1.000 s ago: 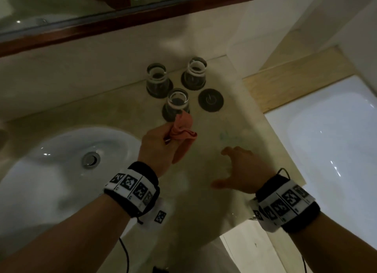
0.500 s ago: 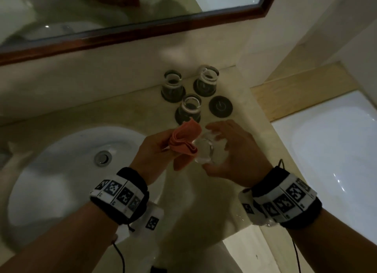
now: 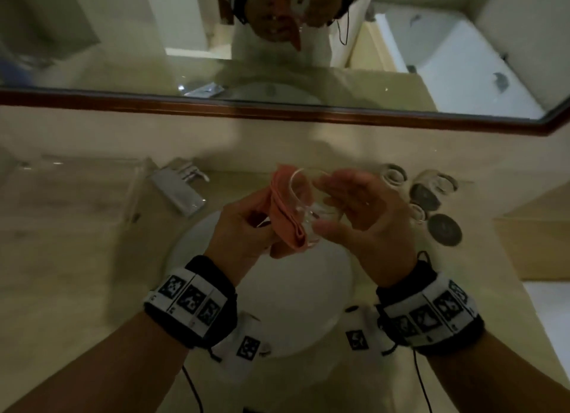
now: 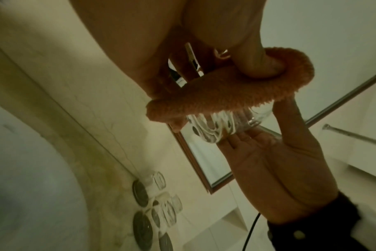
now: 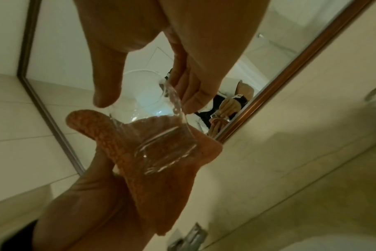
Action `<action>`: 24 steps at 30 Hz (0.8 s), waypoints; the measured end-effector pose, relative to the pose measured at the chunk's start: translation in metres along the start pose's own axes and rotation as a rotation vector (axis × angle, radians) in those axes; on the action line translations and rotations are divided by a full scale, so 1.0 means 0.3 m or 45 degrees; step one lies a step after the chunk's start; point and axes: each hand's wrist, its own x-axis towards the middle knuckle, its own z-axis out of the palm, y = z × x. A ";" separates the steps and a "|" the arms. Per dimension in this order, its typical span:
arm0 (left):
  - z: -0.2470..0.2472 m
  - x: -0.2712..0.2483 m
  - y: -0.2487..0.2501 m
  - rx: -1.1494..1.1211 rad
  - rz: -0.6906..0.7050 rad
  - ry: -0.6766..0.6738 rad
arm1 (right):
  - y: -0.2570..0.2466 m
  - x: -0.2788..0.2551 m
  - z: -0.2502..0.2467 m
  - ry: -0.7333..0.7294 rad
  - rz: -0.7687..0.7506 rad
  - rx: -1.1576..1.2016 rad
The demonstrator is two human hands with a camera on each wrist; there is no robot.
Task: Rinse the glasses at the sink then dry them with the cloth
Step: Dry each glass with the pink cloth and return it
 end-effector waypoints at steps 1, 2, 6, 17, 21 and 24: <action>-0.027 -0.009 0.013 -0.004 0.015 0.035 | -0.005 0.004 0.042 -0.024 -0.004 0.035; -0.063 -0.023 0.029 -0.007 0.033 0.064 | -0.011 0.007 0.096 -0.044 0.000 0.063; -0.155 -0.064 0.084 0.010 0.080 0.113 | -0.040 0.008 0.249 -0.076 -0.003 0.051; -0.174 -0.060 0.127 -0.007 0.117 0.098 | -0.072 0.025 0.255 -0.146 0.101 0.145; -0.144 -0.050 0.136 -0.039 0.110 0.092 | -0.075 0.041 0.212 -0.131 0.113 0.124; -0.127 -0.035 0.140 -0.136 0.102 0.063 | -0.072 0.042 0.180 -0.132 0.135 0.216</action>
